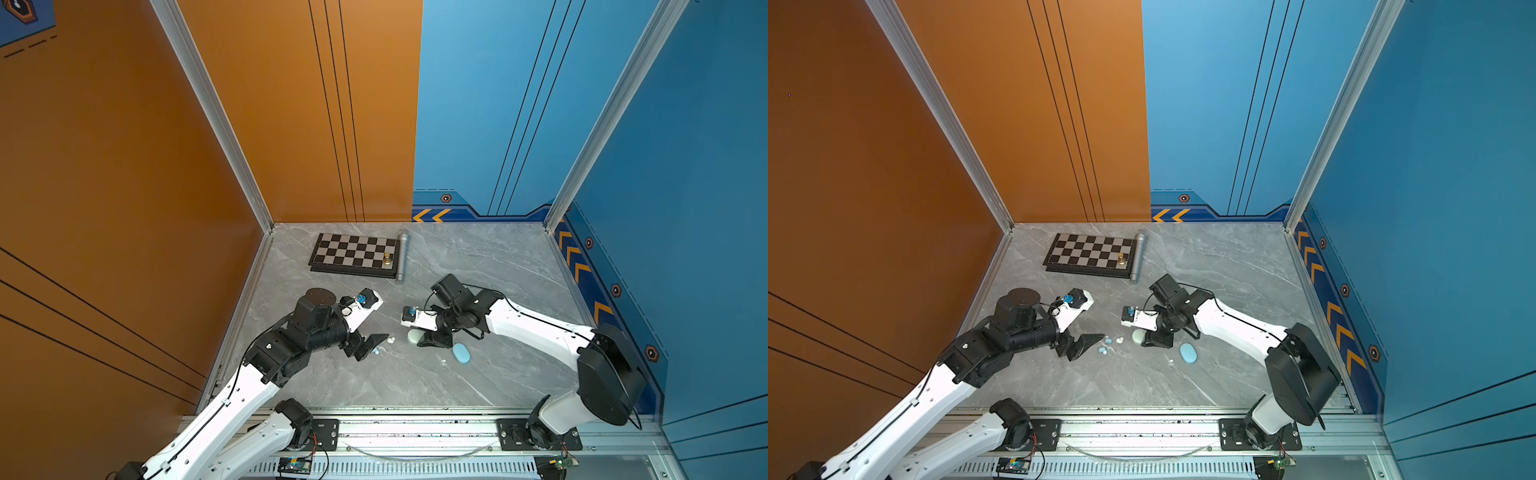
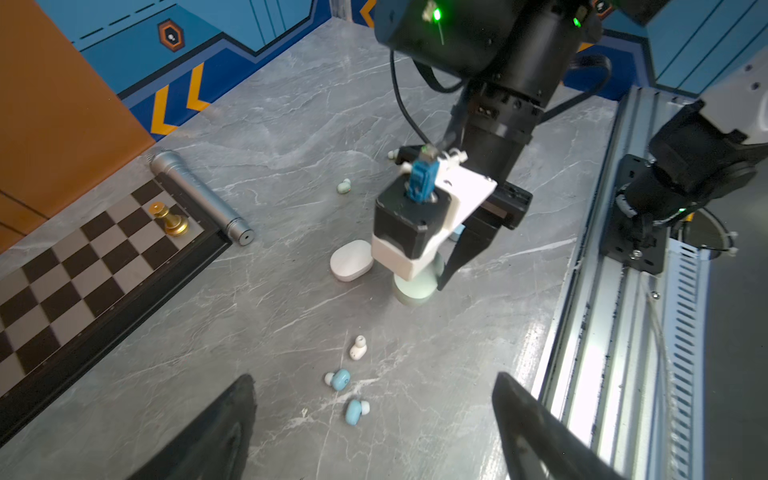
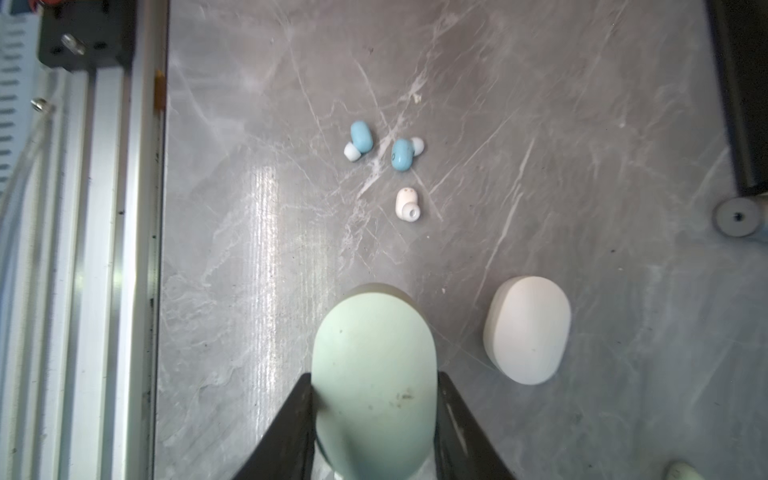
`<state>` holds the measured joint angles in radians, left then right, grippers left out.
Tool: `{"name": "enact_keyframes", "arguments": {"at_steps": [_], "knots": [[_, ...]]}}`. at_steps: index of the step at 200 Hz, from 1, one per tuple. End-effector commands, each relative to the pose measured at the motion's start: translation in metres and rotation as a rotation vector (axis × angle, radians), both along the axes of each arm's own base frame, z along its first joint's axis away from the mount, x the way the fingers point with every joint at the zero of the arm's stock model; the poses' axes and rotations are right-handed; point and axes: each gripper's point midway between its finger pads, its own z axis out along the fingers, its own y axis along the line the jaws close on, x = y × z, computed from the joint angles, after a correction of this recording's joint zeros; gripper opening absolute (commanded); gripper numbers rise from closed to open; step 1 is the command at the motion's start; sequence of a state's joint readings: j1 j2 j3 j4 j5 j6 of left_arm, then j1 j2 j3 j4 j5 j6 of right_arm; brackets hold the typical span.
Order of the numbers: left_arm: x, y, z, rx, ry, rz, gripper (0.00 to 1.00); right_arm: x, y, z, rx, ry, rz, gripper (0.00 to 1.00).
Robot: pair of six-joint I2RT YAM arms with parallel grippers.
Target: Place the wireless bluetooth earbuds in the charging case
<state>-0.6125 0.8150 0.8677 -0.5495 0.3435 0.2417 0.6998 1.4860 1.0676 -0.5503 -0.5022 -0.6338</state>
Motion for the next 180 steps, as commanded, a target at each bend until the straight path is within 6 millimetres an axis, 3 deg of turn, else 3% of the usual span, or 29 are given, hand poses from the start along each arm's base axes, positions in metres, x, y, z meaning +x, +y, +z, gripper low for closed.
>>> {"name": "enact_keyframes", "arguments": {"at_steps": [1, 44, 78, 122, 180], "knots": [[-0.022, -0.028, 0.016, -0.056, 0.000, -0.186, 0.85, -0.021, -0.010, 0.050, 0.141, 0.114, 0.002, 0.18], [-0.038, -0.078, 0.035, -0.190, 0.018, -0.378, 0.74, -0.056, -0.031, 0.120, 0.358, 0.151, 0.050, 0.16], [-0.047, -0.103, 0.044, -0.271, 0.029, -0.490, 0.66, -0.074, -0.038, 0.157, 0.477, 0.212, 0.056, 0.15], [-0.047, -0.120, 0.065, -0.364, 0.009, -0.528, 0.62, -0.080, -0.039, 0.165, 0.503, 0.230, 0.062, 0.14], [-0.053, -0.123, 0.065, -0.376, 0.051, -0.553, 0.53, -0.081, -0.040, 0.169, 0.510, 0.216, 0.066, 0.13]]}}
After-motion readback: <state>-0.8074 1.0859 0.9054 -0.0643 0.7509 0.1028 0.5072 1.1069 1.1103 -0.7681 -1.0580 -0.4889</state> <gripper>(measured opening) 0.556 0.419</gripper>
